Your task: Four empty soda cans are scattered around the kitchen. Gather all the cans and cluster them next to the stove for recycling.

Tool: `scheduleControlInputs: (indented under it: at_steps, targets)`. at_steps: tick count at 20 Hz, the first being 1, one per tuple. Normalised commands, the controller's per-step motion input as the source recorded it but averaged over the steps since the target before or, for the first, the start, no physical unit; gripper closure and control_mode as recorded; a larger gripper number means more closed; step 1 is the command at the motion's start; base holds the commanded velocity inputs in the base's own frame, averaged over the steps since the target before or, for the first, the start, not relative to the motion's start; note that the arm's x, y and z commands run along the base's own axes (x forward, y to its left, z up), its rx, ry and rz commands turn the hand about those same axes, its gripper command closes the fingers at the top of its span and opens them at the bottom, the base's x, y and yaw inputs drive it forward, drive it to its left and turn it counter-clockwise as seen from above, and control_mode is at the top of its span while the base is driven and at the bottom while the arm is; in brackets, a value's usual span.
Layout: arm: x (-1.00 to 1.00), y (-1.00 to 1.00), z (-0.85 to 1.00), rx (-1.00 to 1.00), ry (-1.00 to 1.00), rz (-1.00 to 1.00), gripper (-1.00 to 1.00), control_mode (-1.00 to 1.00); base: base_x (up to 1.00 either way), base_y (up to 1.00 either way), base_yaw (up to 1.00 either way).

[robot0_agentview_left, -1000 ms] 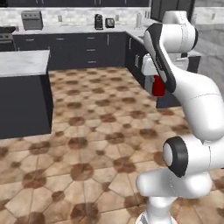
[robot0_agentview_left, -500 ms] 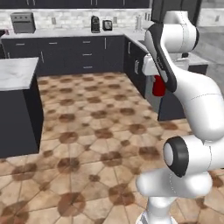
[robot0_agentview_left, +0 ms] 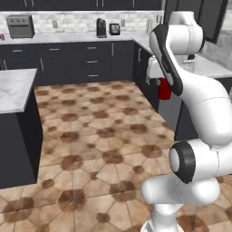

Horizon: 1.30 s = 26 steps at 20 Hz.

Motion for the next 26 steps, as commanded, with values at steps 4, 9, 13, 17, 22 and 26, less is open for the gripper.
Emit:
scheduleControlInputs:
  at_steps: [4,9,13,17,22,26]
  targets:
    - [0.0,0.0,0.0,0.0,0.0,0.0,1.0,1.0,1.0,-0.05,0.0]
    - [0.0,0.0,0.0,0.0,0.0,0.0,1.0,1.0,1.0,0.0,0.0]
    - [0.0,0.0,0.0,0.0,0.0,0.0,1.0,1.0,1.0,0.0,0.0]
    - [0.0,0.0,0.0,0.0,0.0,0.0,1.0,1.0,1.0,0.0,0.0]
    - [0.0,0.0,0.0,0.0,0.0,0.0,1.0,1.0,1.0,0.0,0.0]
    - [0.0,0.0,0.0,0.0,0.0,0.0,1.0,1.0,1.0,0.0,0.0]
